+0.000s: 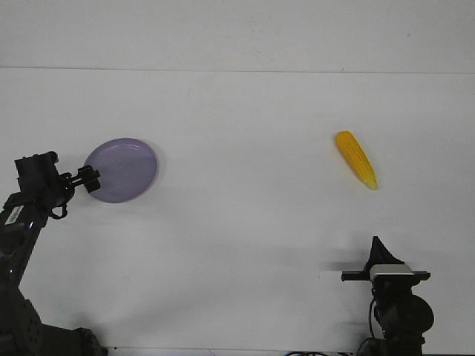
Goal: Place corn on plate with both arms
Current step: 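Reach the left gripper to the lavender plate's near rim and grip it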
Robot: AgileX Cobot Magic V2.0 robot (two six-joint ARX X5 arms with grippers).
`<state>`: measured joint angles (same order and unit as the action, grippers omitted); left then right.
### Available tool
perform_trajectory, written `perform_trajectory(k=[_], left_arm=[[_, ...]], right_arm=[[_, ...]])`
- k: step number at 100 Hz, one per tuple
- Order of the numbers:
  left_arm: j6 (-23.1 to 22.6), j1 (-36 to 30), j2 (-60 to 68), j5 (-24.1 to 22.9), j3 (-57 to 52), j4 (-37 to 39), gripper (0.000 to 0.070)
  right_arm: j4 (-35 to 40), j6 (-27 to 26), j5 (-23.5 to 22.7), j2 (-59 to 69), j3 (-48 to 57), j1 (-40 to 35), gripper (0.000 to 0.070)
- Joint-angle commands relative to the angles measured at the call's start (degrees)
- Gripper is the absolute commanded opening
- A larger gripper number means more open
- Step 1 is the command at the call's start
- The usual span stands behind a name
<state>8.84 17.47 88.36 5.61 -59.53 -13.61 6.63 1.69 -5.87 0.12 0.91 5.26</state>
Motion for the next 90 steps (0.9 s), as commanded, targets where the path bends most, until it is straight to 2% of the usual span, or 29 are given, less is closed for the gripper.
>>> perform_trajectory(k=[1,21,32,42,55,62,68,90], left_arm=[[-0.9,0.2,2.7,0.5,-1.9,0.2,0.049],[-0.5,0.1,8.0,2.0,-2.8,3.3,0.0487],[-0.4,0.1,9.2,2.6,-2.8,5.1,0.0412],[-0.2,0.0,10.2,3.5,-2.8,5.8,0.0399],[-0.2,-0.3,10.5,3.4,-2.8,6.0,0.0225],[-0.3,-0.3,10.5,3.5,-2.8,6.1,0.0093],[-0.3,-0.3,10.5,3.5,-2.8,6.0,0.0007],[-0.5,-0.3,10.4,3.9,-2.8,6.0,0.0004]], right_arm=[[-0.6,0.2,-0.1,0.0,-0.2,0.0,0.0005],[-0.6,0.2,-0.1,-0.1,-0.2,0.0,0.0005],[-0.6,0.2,-0.1,0.0,-0.2,0.0,0.0005],[-0.6,0.2,-0.1,-0.1,-0.2,0.0,0.0005],[-0.6,0.2,-0.1,0.0,-0.2,0.0,0.0005],[-0.6,0.2,-0.1,0.0,-0.2,0.0,0.0005],[-0.6,0.2,-0.1,0.0,-0.2,0.0,0.0005],[-0.6,0.2,-0.1,0.0,-0.2,0.0,0.0005]])
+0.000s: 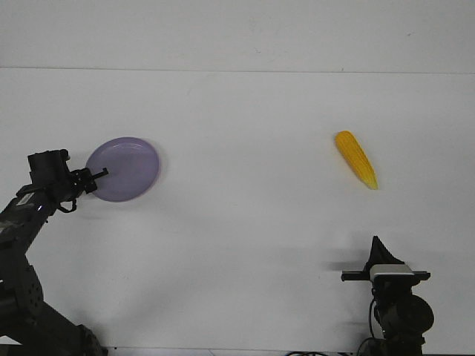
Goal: Place corn on plate with both arms
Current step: 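Reach the left gripper to the lavender plate's near rim and grip it, then drag the lavender plate with the left gripper toward the table center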
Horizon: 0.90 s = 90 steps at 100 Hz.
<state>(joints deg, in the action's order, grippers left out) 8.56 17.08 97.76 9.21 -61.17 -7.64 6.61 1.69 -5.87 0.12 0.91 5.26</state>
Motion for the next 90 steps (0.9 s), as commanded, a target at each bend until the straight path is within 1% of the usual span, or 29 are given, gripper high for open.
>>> perform_trajectory(k=[1,21,43,48,54,69,83,90], left_arm=[[-0.2,0.1,0.9,0.5,-1.1,0.0,0.0004],[0.2,0.1,-3.3,6.4,-1.2,-0.2,0.0004],[4.7,-0.5,-14.9,15.2,-1.2,-2.8,0.0004],[5.5,-1.2,-17.7,16.3,-1.2,-3.8,0.0004],[5.8,-2.5,-21.2,16.7,-1.2,-6.4,0.0004],[5.2,-9.3,-27.3,16.7,-0.4,-12.1,0.0004],[5.2,-18.3,-29.2,16.6,3.3,-13.1,0.0004],[5.7,-23.5,-29.1,15.4,6.1,-12.6,0.0004]], right_arm=[[-0.6,0.2,-0.1,0.0,-0.2,0.0,0.0005],[-0.6,0.2,-0.1,-0.1,-0.2,0.0,0.0005],[-0.6,0.2,-0.1,-0.1,-0.2,0.0,0.0005],[-0.6,0.2,-0.1,0.0,-0.2,0.0,0.0005],[-0.6,0.2,-0.1,0.0,-0.2,0.0,0.0005],[-0.6,0.2,-0.1,-0.1,-0.2,0.0,0.0005],[-0.6,0.2,-0.1,0.0,-0.2,0.0,0.0005],[-0.6,0.2,-0.1,0.0,-0.2,0.0,0.0005]])
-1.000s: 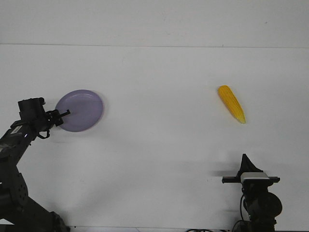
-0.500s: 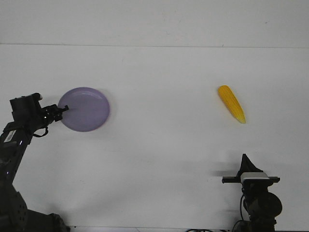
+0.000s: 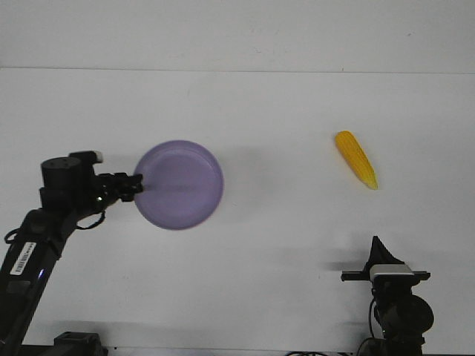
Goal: Place corn on plate with both arms
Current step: 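Drag the lavender plate with the left gripper toward the table center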
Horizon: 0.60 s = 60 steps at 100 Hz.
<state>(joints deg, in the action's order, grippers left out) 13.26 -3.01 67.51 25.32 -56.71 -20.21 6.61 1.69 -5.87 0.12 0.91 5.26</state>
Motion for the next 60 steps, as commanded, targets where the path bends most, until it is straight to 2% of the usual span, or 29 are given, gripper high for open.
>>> perform_trajectory(k=[1,9,26,60], left_arm=[[1.1,-4.1,1.1,-1.0,2.0,0.1,0.0004],[1.8,-9.2,1.5,-3.9,5.3,2.0,0.0004],[4.4,-17.3,3.3,-6.6,10.3,6.7,0.0004],[4.2,-25.5,11.8,-10.9,10.7,10.4,0.0004]], right_arm=[[-0.6,0.2,-0.1,-0.1,-0.2,0.0,0.0005],[-0.6,0.2,-0.1,0.0,-0.2,0.0,0.0005],[-0.6,0.2,-0.1,0.0,-0.2,0.0,0.0005],[-0.6,0.2,-0.1,-0.1,-0.2,0.0,0.0005]])
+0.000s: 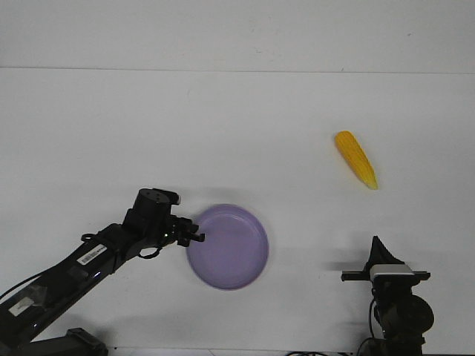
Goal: Place corn on plate with both arms
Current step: 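Drag the lavender plate with the left gripper toward the table center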
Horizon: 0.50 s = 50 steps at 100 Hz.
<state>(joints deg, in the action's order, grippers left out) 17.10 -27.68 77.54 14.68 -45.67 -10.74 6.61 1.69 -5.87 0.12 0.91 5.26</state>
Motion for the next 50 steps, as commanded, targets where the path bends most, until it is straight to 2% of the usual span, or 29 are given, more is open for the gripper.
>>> perform_trajectory(k=[1,32,36,39,42,50], left_arm=[[0.3,-0.9,2.1,-0.2,-0.3,1.0,0.0004],[-0.1,-2.3,7.2,-1.8,-0.3,1.8,0.0005],[-0.1,-2.3,7.2,-1.8,-0.3,1.8,0.0027],[-0.1,-2.3,7.1,-1.8,-0.3,1.7,0.007],[-0.1,-2.3,7.1,-1.8,-0.3,1.7,0.0144],[-0.1,-2.3,7.1,-1.8,-0.3,1.8,0.0403]], right_arm=[[-0.6,0.2,-0.1,0.0,-0.2,0.0,0.0005],[-0.6,0.2,-0.1,0.0,-0.2,0.0,0.0005],[-0.6,0.2,-0.1,0.0,-0.2,0.0,0.0005],[-0.6,0.2,-0.1,0.0,-0.2,0.0,0.0005],[-0.6,0.2,-0.1,0.0,-0.2,0.0,0.0005],[-0.6,0.2,-0.1,0.0,-0.2,0.0,0.0005]])
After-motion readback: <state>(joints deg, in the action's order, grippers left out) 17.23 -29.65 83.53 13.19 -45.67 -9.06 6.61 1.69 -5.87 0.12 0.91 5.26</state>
